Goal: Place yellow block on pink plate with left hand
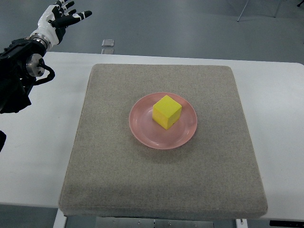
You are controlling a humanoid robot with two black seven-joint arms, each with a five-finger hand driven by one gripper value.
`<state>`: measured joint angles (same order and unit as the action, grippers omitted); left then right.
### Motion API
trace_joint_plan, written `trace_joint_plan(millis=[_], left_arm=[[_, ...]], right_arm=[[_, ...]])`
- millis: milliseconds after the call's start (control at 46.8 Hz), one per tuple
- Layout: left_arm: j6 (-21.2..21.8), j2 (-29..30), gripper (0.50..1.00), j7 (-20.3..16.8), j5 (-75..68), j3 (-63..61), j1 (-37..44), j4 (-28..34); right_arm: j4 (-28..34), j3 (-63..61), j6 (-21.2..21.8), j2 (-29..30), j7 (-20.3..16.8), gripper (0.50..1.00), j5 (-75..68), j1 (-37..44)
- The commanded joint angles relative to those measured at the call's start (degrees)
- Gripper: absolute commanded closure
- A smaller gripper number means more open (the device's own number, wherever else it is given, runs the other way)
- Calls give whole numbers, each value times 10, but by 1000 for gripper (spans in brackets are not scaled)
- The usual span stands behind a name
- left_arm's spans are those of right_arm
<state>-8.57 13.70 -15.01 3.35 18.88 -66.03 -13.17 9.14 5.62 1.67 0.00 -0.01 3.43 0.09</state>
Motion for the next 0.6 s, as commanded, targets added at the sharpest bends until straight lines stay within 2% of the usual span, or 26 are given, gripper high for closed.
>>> trace_joint_plan(millis=[0,128,256,577], left_arm=[[3,-9,508,14,1,48,4,0],[6,-23,508,57,2,124,17,1],[-8,-26,508,68,11,175,20,-5],[-137,-36,508,68,86,185,34,-2]], right_arm=[[0,0,0,0,0,576,0,0],[0,0,0,0,0,576,0,0],[0,0,0,0,0,576,0,0],[0,0,0,0,0,576,0,0]])
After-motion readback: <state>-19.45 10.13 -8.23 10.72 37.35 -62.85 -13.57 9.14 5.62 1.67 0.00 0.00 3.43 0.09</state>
